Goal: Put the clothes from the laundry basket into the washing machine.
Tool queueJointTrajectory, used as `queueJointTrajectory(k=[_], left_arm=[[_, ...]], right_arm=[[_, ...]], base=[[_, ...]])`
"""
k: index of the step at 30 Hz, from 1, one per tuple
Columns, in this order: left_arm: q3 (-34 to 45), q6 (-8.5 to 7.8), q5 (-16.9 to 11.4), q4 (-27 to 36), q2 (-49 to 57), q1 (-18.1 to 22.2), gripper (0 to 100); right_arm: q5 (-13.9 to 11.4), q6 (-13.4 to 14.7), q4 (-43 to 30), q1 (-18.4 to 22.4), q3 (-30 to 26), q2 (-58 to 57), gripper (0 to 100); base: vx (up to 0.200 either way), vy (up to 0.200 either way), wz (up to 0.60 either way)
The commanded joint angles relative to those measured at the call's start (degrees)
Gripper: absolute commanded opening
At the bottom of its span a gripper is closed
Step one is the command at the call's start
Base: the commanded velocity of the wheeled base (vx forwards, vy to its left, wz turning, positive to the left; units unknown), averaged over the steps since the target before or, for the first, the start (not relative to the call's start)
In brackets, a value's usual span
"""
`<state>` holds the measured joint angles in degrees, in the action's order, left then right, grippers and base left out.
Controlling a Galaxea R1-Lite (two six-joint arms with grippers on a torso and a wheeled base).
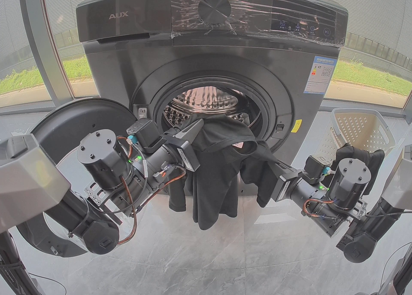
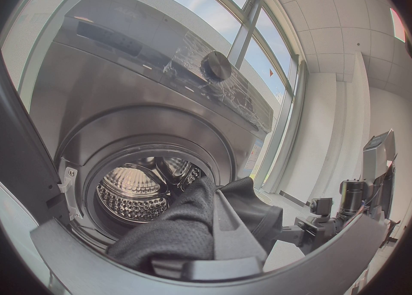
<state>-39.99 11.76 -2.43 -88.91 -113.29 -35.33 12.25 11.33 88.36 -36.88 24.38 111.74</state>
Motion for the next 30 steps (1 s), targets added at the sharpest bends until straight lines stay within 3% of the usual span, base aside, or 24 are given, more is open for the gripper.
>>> queueJointTrajectory(k=[1,13,21,25,30], left_arm=[[1.93,1.07,-0.04,-0.04,2.72,0.17,0],[2.63,1.51,0.14,0.05,2.28,-0.09,0],[4.13,1.42,0.67,0.05,1.67,0.52,0],[4.83,1.51,0.67,-0.04,1.84,2.90,0],[7.03,1.60,0.14,-0.04,2.63,5.45,0]], right_arm=[[-0.12,-0.43,-0.03,1.98,-0.21,-1.61,0],[-0.21,-0.43,0.24,2.25,0.32,-1.70,0],[-1.44,-0.78,0.24,5.50,0.23,-3.46,0],[-3.02,-1.48,0.32,8.05,-0.21,-4.25,0],[-3.29,-1.66,0.24,9.54,-0.21,-4.25,0]], base=[[0.000,0.000,0.00],[0.000,0.000,0.00],[0.000,0.000,0.00],[0.000,0.000,0.00],[0.000,0.000,0.00]])
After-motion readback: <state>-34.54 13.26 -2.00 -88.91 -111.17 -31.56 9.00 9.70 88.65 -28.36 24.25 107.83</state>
